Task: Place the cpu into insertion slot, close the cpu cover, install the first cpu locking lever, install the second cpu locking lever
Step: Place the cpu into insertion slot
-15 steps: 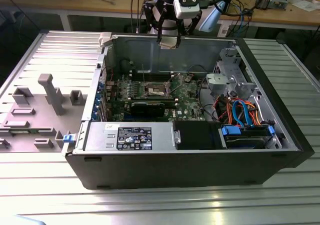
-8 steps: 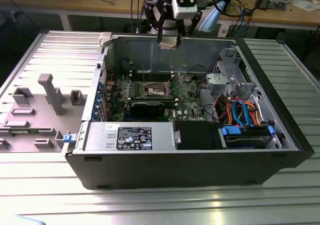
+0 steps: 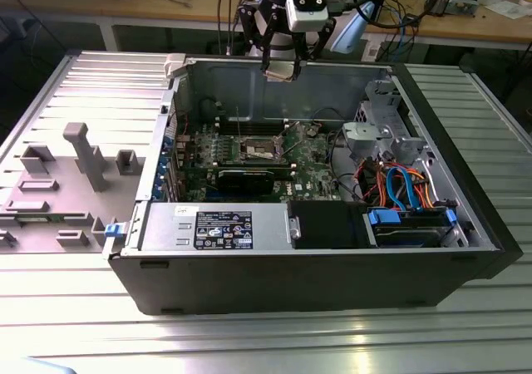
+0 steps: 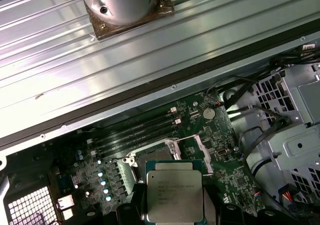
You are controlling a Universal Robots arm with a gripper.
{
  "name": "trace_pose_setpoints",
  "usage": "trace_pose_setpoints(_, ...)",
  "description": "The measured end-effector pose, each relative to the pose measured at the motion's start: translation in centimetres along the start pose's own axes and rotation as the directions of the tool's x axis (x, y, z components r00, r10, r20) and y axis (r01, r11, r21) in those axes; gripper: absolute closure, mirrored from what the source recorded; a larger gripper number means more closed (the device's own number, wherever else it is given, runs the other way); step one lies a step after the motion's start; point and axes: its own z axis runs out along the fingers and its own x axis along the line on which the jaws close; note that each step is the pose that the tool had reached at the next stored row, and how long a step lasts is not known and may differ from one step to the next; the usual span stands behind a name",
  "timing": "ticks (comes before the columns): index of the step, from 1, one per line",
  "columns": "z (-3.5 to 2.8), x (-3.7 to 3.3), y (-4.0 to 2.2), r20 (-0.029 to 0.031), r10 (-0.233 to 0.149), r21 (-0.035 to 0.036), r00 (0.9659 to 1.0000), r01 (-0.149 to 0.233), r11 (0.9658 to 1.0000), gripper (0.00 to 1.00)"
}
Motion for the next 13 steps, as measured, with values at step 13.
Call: trace_pose_setpoints(13, 0.23, 0.0, -0.02, 0.0083, 0.088, 0.0025, 0.9961, -0.088, 0.9961, 0.46)
